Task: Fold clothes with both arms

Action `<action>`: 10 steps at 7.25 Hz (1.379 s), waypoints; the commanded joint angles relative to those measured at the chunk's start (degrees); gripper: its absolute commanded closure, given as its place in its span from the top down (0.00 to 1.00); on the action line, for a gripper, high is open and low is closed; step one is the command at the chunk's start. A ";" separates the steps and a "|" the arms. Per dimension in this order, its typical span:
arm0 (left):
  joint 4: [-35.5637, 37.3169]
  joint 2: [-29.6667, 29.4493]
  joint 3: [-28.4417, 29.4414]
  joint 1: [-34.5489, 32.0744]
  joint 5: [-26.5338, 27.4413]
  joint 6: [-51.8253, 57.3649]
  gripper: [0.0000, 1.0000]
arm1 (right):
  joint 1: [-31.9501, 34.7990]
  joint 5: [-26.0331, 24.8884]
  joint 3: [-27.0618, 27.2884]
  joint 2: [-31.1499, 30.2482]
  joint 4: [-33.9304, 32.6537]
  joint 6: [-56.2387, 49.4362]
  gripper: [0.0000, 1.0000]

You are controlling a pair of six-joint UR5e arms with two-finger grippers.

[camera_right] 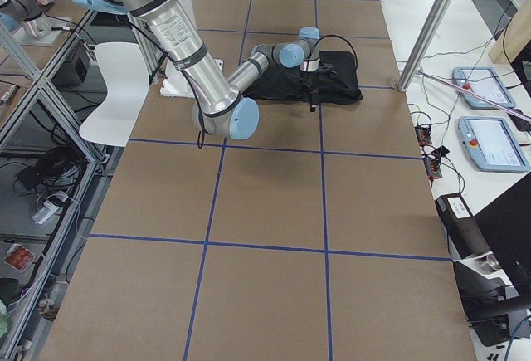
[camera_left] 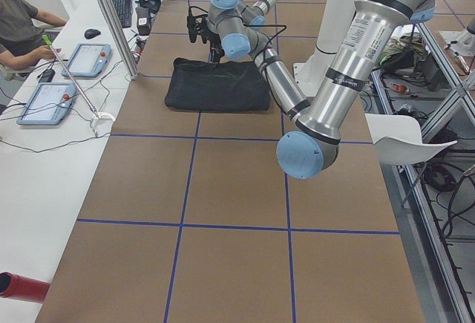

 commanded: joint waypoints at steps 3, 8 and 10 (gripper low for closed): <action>-0.02 -0.01 0.05 0.16 0.00 -0.01 1.00 | 1.00 1.45 -5.05 8.73 1.49 0.07 0.99; -0.02 -0.01 0.23 0.16 -0.09 0.08 1.00 | -2.77 -2.94 -18.10 14.21 8.21 1.48 0.99; -0.02 -0.01 0.22 0.16 -0.43 0.08 1.00 | -2.78 -3.04 -19.77 14.12 8.22 0.96 0.99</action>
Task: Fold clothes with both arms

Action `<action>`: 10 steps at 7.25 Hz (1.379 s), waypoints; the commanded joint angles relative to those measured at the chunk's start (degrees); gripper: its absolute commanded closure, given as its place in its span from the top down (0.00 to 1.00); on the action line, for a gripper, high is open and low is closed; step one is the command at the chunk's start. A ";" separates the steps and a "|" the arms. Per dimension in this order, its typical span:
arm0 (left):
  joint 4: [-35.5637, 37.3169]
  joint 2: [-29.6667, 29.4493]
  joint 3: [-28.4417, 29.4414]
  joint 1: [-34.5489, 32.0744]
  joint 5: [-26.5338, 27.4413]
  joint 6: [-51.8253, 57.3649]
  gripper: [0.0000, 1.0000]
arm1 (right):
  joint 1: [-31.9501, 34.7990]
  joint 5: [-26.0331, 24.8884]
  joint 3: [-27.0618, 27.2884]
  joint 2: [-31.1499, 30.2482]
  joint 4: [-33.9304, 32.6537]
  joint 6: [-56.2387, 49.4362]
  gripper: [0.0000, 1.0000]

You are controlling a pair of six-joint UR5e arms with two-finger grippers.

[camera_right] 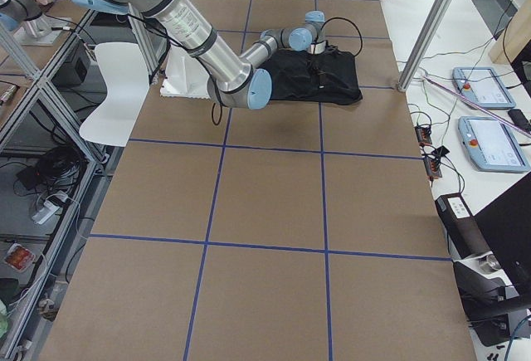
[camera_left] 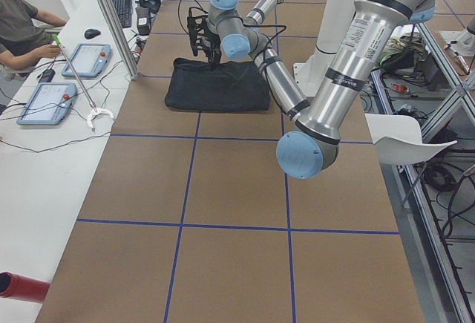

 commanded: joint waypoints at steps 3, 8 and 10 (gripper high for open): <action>0.00 0.00 0.11 0.09 -0.27 -0.05 1.00 | 1.61 -0.17 -1.94 -0.25 -0.18 -0.86 0.99; 0.00 -0.53 0.82 0.09 -0.27 0.04 1.00 | 7.92 3.33 0.16 -5.86 -1.15 -8.22 0.99; 0.00 -0.53 0.91 0.35 -0.27 0.04 1.00 | 12.31 7.53 6.21 -5.19 -10.58 -12.53 0.99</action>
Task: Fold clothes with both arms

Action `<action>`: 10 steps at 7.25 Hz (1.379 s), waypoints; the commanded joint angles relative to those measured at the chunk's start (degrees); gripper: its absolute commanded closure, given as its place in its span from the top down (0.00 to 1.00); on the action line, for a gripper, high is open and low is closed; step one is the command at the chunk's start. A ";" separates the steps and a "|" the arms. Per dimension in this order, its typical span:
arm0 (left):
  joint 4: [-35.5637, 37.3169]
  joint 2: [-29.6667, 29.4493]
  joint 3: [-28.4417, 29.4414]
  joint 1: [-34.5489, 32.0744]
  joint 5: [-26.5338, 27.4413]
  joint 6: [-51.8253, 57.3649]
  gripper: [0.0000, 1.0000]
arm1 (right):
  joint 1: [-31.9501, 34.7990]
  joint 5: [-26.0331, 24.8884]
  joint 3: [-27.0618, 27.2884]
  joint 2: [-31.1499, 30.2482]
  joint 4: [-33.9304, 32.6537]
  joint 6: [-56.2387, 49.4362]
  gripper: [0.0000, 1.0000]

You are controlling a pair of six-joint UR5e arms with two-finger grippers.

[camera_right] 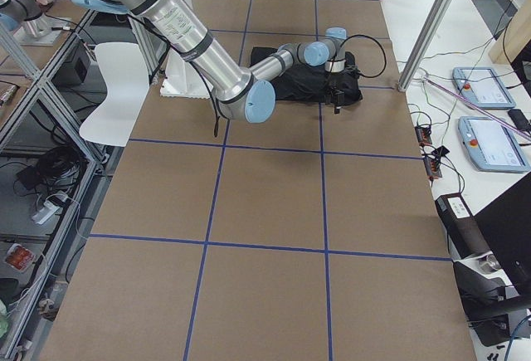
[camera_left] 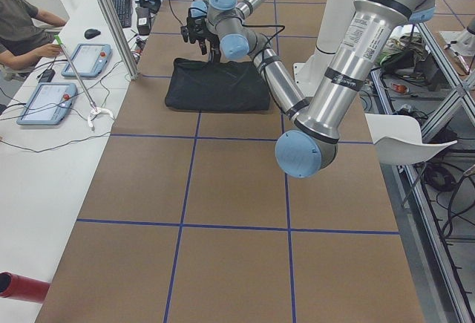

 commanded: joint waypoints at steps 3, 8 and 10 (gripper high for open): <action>-0.17 -0.01 0.79 0.12 0.00 0.18 1.00 | 0.78 4.55 -3.08 6.93 1.25 4.52 0.99; -0.09 -0.01 0.53 0.12 0.00 0.00 1.00 | -2.56 1.39 -19.66 14.16 15.12 12.99 0.99; -0.09 -0.01 0.44 0.12 -0.09 0.00 1.00 | -4.50 -0.37 -21.84 14.16 15.03 14.67 0.99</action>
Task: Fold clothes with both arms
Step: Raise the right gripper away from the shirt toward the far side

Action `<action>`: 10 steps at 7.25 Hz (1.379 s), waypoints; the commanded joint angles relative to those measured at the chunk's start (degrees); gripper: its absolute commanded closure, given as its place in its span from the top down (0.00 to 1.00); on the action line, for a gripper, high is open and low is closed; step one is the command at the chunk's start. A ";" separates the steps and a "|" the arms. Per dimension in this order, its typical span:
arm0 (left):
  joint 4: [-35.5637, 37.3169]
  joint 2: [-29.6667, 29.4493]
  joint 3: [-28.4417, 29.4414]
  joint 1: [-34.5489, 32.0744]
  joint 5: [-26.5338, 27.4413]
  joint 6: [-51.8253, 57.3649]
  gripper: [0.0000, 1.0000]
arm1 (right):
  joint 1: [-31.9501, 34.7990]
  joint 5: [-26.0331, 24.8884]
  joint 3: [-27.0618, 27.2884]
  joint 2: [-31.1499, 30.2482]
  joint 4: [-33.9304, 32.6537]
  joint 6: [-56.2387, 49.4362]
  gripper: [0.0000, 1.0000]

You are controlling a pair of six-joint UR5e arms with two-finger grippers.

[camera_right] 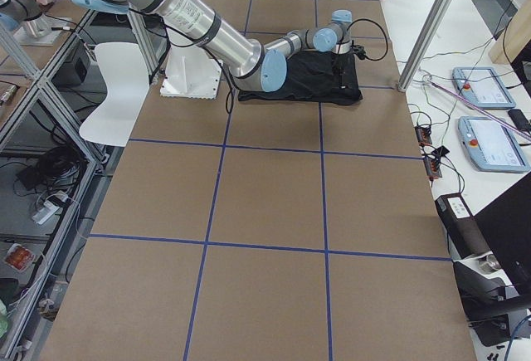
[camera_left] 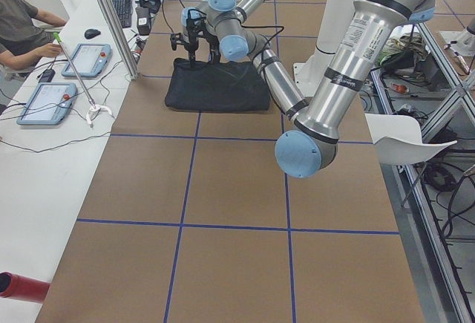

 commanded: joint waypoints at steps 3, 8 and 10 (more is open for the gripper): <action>0.09 -0.61 0.33 0.09 -0.07 -0.01 1.00 | -0.77 -1.14 -3.62 -0.45 -0.15 0.62 0.99; 0.00 -1.05 1.74 0.97 0.02 -0.01 1.00 | 6.43 -0.53 -0.23 -5.79 -5.32 -14.55 0.99; 0.00 -1.23 1.65 1.32 0.02 -0.01 1.00 | 7.76 -0.18 13.19 -16.06 -9.27 -18.33 0.99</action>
